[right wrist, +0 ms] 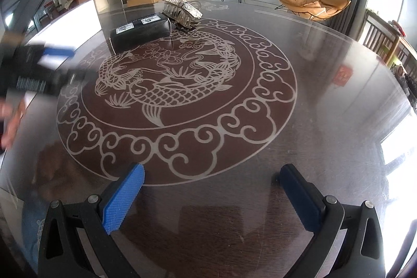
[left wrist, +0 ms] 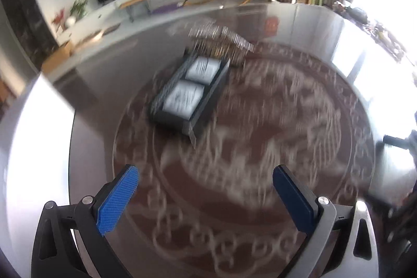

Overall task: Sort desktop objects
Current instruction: 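Grasp the black soap box with the left tool and lift it, then grasp the silver bow hair clip with the right tool while the left tool holds the soap box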

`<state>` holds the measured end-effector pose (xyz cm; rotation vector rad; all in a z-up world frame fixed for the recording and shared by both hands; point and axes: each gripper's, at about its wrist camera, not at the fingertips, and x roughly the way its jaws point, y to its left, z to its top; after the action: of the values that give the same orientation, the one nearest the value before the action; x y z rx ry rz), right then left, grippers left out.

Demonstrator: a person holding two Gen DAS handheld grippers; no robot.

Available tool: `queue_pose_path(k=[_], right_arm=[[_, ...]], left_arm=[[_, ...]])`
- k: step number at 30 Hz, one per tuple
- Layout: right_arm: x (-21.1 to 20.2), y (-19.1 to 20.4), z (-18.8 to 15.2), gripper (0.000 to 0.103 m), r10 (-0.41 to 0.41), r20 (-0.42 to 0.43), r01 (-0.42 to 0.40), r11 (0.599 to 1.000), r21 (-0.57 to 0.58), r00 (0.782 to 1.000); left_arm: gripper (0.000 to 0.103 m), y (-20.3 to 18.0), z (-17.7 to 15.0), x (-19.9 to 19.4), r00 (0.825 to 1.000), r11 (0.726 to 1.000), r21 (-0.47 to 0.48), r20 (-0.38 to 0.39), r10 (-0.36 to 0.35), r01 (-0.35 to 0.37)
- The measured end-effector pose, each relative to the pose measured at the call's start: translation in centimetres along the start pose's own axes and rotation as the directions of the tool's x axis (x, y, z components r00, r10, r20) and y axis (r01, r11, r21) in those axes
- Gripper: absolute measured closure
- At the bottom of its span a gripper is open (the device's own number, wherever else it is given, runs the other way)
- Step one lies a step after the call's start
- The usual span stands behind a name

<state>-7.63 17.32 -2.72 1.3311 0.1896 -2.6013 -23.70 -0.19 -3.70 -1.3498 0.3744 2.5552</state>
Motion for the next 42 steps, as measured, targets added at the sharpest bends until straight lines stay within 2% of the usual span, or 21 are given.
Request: queue_pose_path(k=[2,4,7,10,11,14,15,17,18,19,23,28,31,34,35,36,37,42], right_arm=[[0.0,0.0,0.0,0.0,0.0,0.0,0.0,1.0,0.0,1.0],[0.0,0.0,0.0,0.0,0.0,0.0,0.0,1.0,0.0,1.0],[0.0,0.0,0.0,0.0,0.0,0.0,0.0,1.0,0.0,1.0],[0.0,0.0,0.0,0.0,0.001,0.0,-0.001,1.0,0.0,1.0],[0.0,0.0,0.0,0.0,0.001,0.0,-0.001,1.0,0.0,1.0],[0.0,0.0,0.0,0.0,0.001,-0.001,-0.001,1.0,0.0,1.0],[-0.1,0.0,0.0,0.0,0.001,-0.001,-0.001,1.0,0.0,1.0],[-0.1,0.4,-0.1,0.0,0.0,-0.001,0.0,1.0,0.0,1.0],[-0.1,0.4,-0.1,0.0,0.0,-0.001,0.0,1.0,0.0,1.0],[-0.1,0.4,-0.1,0.0,0.0,0.0,0.0,1.0,0.0,1.0],[-0.2,0.3,0.0,0.0,0.001,0.0,-0.001,1.0,0.0,1.0],[-0.2,0.3,0.0,0.0,0.001,-0.001,-0.001,1.0,0.0,1.0],[-0.2,0.3,0.0,0.0,0.001,-0.001,-0.001,1.0,0.0,1.0],[-0.2,0.3,0.0,0.0,0.001,-0.001,-0.001,1.0,0.0,1.0],[-0.2,0.3,0.0,0.0,0.001,-0.001,-0.001,1.0,0.0,1.0],[-0.2,0.3,0.0,0.0,0.001,-0.001,-0.001,1.0,0.0,1.0],[-0.2,0.3,0.0,0.0,0.001,-0.001,-0.001,1.0,0.0,1.0],[-0.2,0.3,0.0,0.0,0.001,-0.001,-0.001,1.0,0.0,1.0]], left_arm=[[0.0,-0.3,2.0,0.6,1.0,0.998,0.061,0.013,0.012,-0.013],[0.0,-0.4,3.9,2.2,0.999,0.992,0.123,-0.006,0.037,-0.036],[0.0,-0.2,5.5,4.3,0.996,0.987,0.147,-0.037,0.077,-0.071],[0.0,1.2,7.0,6.8,0.994,0.995,0.077,-0.086,0.063,-0.057],[0.0,1.7,7.3,7.8,0.993,0.999,0.033,-0.107,0.041,-0.037],[0.0,3.4,7.7,8.9,0.993,0.993,-0.105,-0.1,-0.057,0.046],[0.0,3.6,7.6,9.0,0.993,0.99,-0.13,-0.092,-0.068,0.056],[0.018,3.8,7.0,8.2,0.999,0.988,-0.15,-0.023,-0.04,0.036],[0.034,3.7,6.7,7.7,1.0,0.986,-0.162,0.001,-0.025,0.025],[0.044,3.8,6.4,7.4,1.0,0.984,-0.177,0.007,-0.014,0.015],[0.044,3.5,3.5,5.5,0.999,0.972,-0.232,0.009,0.04,-0.037],[0.044,4.2,-2.9,1.8,0.993,0.923,-0.366,-0.025,0.115,-0.117],[0.044,4.0,-6.4,0.1,0.991,0.908,-0.397,-0.024,0.135,-0.133],[0.041,3.4,-8.9,-1.2,0.989,0.907,-0.399,-0.003,0.146,-0.135],[0.037,3.2,-9.5,-1.4,0.989,0.906,-0.402,0.001,0.148,-0.135],[0.018,3.0,-9.9,-1.4,0.989,0.906,-0.401,-0.003,0.148,-0.137],[0.005,2.9,-10.1,-1.1,0.989,0.905,-0.401,-0.021,0.147,-0.143],[0.0,3.4,-8.7,0.2,0.99,0.902,-0.408,-0.038,0.138,-0.141]])
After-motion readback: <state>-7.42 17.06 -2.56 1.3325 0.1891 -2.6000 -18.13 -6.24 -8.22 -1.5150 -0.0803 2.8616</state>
